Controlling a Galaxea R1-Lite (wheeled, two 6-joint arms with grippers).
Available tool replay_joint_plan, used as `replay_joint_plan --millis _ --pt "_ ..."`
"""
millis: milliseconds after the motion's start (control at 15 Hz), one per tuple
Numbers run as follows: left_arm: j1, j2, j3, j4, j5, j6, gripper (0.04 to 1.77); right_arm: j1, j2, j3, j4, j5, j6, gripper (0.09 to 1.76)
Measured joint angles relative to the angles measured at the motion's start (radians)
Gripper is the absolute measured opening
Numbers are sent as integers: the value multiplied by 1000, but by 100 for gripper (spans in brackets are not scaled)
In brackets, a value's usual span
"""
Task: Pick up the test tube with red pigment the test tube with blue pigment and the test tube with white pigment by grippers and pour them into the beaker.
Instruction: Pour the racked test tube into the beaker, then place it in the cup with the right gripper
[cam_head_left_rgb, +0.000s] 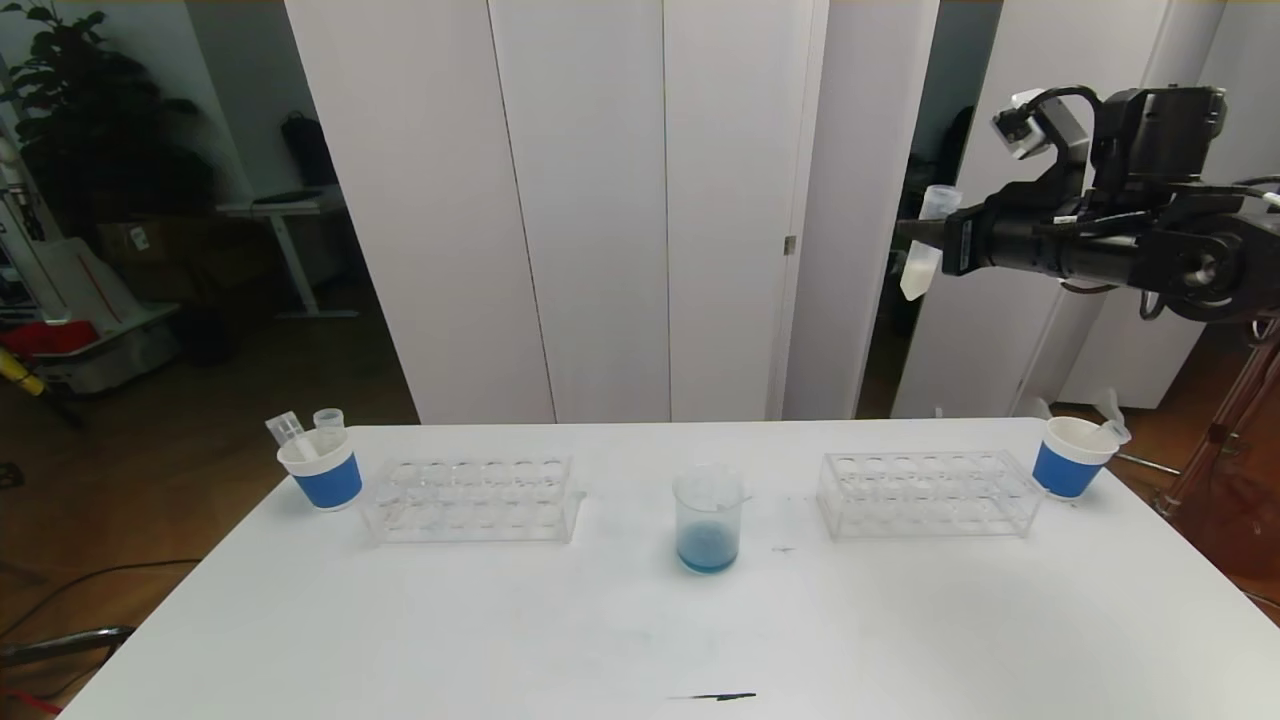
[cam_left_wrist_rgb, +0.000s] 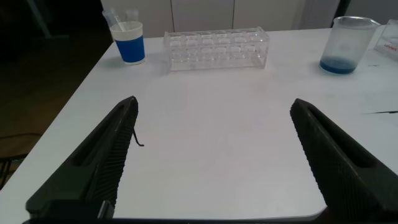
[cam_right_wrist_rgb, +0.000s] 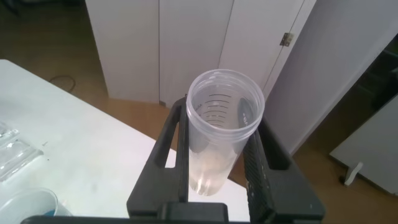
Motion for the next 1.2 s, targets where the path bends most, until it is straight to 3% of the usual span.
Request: replay_joint_plan --millis 200,333,667,867,1200 --pt "0 0 0 0 0 0 175 14 -2 70 -2 109 -178 57" --pt "0 0 0 0 0 0 175 35 -9 137 -46 158 -219 57" --pt "0 0 0 0 0 0 175 123 -14 359 -442 184 -220 57" --pt "0 0 0 0 0 0 175 189 -13 437 -478 182 -266 57" --pt "0 0 0 0 0 0 175 222 -8 541 -540 210 -441 57"
